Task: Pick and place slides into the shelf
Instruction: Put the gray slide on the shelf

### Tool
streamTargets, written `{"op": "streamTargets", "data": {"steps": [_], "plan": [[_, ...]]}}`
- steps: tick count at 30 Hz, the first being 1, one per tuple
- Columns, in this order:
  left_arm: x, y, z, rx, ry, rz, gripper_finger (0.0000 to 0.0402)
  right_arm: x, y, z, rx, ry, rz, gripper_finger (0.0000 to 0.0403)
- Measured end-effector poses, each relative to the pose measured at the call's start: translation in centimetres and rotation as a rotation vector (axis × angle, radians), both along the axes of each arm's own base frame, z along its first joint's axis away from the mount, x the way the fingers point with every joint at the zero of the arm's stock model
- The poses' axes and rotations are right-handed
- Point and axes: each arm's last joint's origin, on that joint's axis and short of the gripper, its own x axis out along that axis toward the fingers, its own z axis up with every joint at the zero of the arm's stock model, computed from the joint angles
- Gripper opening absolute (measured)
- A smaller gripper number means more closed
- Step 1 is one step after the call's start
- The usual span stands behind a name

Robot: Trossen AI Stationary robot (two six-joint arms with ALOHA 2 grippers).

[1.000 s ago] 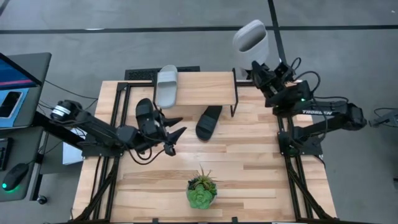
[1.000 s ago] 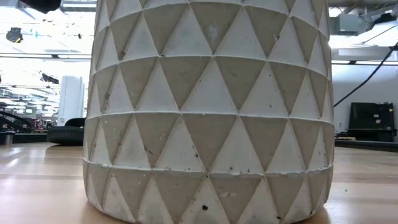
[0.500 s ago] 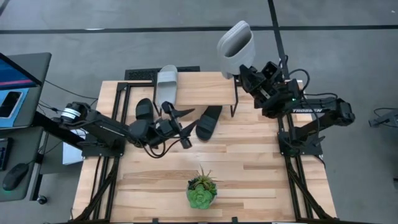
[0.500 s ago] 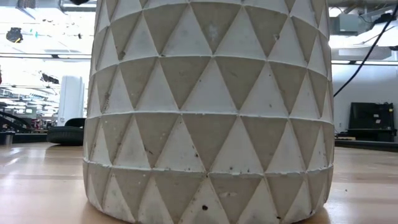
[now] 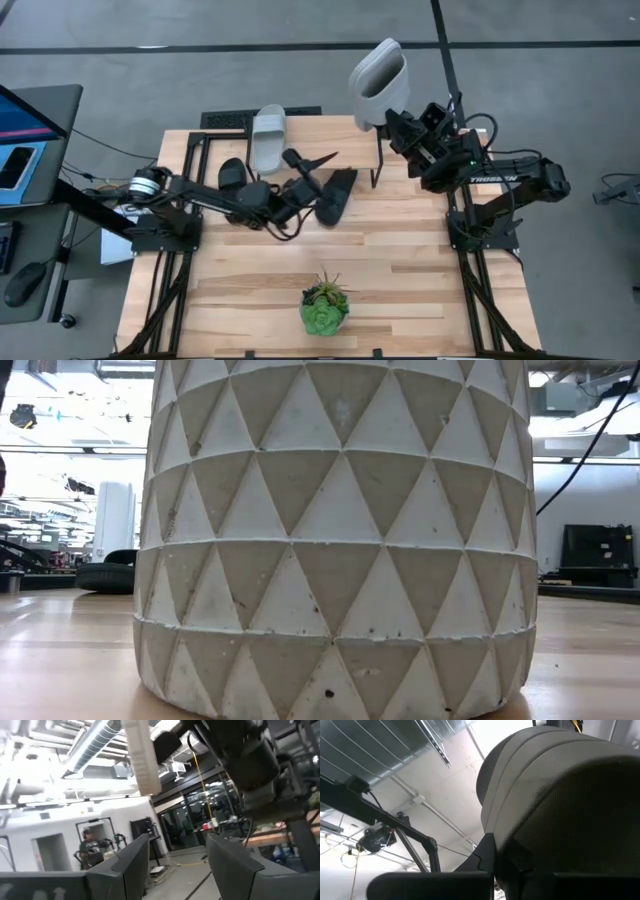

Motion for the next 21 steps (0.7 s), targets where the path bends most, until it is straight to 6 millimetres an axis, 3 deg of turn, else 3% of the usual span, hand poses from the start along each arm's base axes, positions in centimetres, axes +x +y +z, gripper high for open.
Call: {"op": "streamTargets", "data": {"steps": [12,21], "plan": [[5.7,2.0,1.1,0.112,0.004,0.153,0.0185,-0.2,0.5,0.1,-0.017,-0.018,0.034,0.0000],[5.9,4.2,3.0,0.101,-0.063,0.198,0.0185,-0.6,1.3,0.4,-0.020,-0.045,0.063,0.0000]]}}
